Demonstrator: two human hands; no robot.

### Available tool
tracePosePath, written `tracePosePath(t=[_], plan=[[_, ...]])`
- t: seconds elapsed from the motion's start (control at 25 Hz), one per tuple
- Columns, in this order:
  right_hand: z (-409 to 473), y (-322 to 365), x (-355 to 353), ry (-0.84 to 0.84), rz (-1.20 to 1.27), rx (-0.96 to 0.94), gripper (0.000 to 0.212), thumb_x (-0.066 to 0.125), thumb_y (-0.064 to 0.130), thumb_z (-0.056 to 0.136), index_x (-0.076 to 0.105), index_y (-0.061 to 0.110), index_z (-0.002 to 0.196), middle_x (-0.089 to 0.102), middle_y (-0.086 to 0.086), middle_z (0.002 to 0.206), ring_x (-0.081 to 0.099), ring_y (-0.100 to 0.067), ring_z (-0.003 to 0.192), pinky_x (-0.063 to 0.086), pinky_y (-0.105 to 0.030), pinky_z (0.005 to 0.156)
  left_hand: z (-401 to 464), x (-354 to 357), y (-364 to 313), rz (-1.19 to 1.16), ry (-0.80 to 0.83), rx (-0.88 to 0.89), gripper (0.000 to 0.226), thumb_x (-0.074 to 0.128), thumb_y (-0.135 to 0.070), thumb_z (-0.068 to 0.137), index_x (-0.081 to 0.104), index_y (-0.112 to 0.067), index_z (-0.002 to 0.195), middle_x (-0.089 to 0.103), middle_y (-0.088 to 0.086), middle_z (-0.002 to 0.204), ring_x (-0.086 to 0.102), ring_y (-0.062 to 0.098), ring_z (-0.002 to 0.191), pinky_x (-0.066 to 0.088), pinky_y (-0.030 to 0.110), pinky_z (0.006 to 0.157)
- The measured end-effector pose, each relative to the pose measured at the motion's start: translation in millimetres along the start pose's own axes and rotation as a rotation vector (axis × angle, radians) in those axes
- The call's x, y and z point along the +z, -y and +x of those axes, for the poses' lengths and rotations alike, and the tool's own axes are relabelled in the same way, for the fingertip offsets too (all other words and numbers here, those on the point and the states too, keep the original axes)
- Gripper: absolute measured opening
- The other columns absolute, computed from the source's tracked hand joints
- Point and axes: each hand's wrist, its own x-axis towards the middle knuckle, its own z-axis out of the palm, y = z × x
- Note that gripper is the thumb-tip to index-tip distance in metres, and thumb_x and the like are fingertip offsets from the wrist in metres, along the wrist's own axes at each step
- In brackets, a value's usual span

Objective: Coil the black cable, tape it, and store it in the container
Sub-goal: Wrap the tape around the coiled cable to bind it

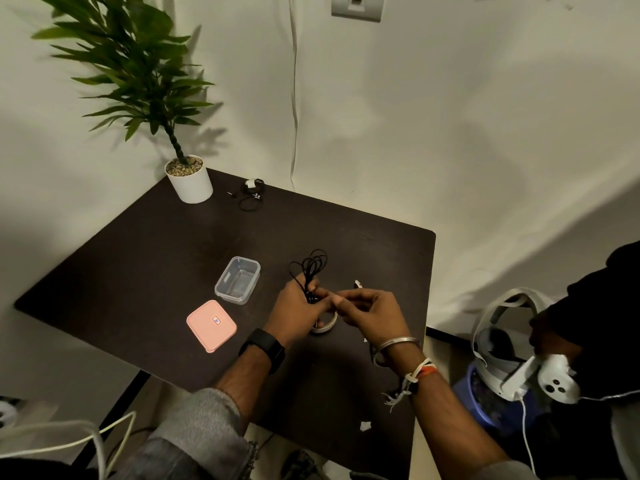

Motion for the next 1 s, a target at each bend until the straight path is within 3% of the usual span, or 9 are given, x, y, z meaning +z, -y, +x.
tracePosePath(t=[0.08,0.16,0.28,0.48,0.56,0.68,0.8,0.92,1.0], plan=[[-1,1,1,-0.072,-0.036,-0.015,0.003,0.079,0.029,0.084,0.079,0.031,0.082,0.078,0.008,0.077,0.075,-0.008,0.075,0.061,-0.025,0.066,-1,0,-1,0.063,0.002,0.008,0.034,0.079,-0.025,0.084,0.046,-0.017,0.086,0.073,-0.009,0.079,0.076,0.007,0.085,0.058,0.027,0.057],[-2,4,2,-0.156,-0.003,-0.035,0.010,0.077,0.024,0.086,0.078,0.031,0.080,0.077,0.008,0.077,0.075,-0.009,0.073,0.060,-0.022,0.063,-1,0,-2,0.209,-0.024,0.034,0.032,0.076,-0.030,0.086,0.051,-0.010,0.088,0.075,-0.006,0.077,0.075,0.005,0.076,0.058,0.027,0.056],[-3,14,5,-0.236,0.310,-0.029,0.005,0.073,0.018,0.090,0.078,0.020,0.090,0.079,-0.003,0.084,0.076,-0.018,0.076,0.059,-0.021,0.064,-2,2,-3,0.509,-0.113,0.128,0.031,0.068,-0.045,0.090,0.055,-0.018,0.081,0.065,-0.005,0.069,0.064,0.006,0.062,0.051,0.025,0.057],[-9,26,12,-0.295,0.587,0.003,0.033,0.077,0.028,0.084,0.073,0.020,0.115,0.077,-0.003,0.107,0.073,-0.018,0.101,0.059,-0.030,0.080,-7,2,-7,0.704,-0.183,0.153,0.046,0.047,-0.067,0.091,0.062,-0.025,0.102,0.070,-0.007,0.087,0.067,0.012,0.079,0.054,0.030,0.066],[-13,29,14,-0.312,0.535,-0.055,0.059,0.081,0.037,0.073,0.065,0.025,0.129,0.072,0.001,0.118,0.069,-0.008,0.109,0.058,-0.029,0.086,-8,3,-10,0.792,-0.198,0.139,0.044,0.045,-0.063,0.095,0.059,-0.024,0.108,0.073,-0.002,0.095,0.069,0.019,0.085,0.058,0.039,0.072],[-17,32,22,-0.299,0.486,-0.151,0.078,0.085,0.021,0.073,0.051,0.024,0.143,0.057,0.006,0.130,0.064,0.008,0.106,0.055,-0.013,0.075,-13,8,-14,0.857,-0.171,0.141,0.033,0.046,-0.051,0.099,0.054,-0.022,0.113,0.072,0.004,0.097,0.070,0.025,0.086,0.058,0.043,0.075],[-18,32,27,-0.292,0.444,-0.167,0.093,0.089,0.026,0.065,0.041,0.040,0.143,0.047,0.006,0.140,0.064,-0.003,0.112,0.056,-0.016,0.079,-17,11,-18,0.903,-0.157,0.149,0.023,0.048,-0.042,0.099,0.050,-0.022,0.112,0.071,0.006,0.095,0.069,0.030,0.087,0.058,0.045,0.075],[-16,32,30,-0.252,0.303,-0.204,0.111,0.092,0.028,0.063,0.025,0.045,0.149,0.031,0.011,0.148,0.044,0.029,0.111,0.049,-0.006,0.082,-22,13,-21,0.932,-0.118,0.150,0.021,0.050,-0.030,0.099,0.047,-0.022,0.117,0.067,0.004,0.090,0.069,0.028,0.083,0.055,0.038,0.068],[-14,32,29,-0.231,0.232,-0.206,0.115,0.092,0.024,0.066,0.018,0.045,0.151,0.033,0.010,0.147,0.040,0.027,0.115,0.049,-0.016,0.093,-25,13,-22,0.947,-0.073,0.161,0.018,0.053,-0.028,0.098,0.049,-0.021,0.114,0.069,0.005,0.093,0.069,0.026,0.082,0.057,0.038,0.069]])
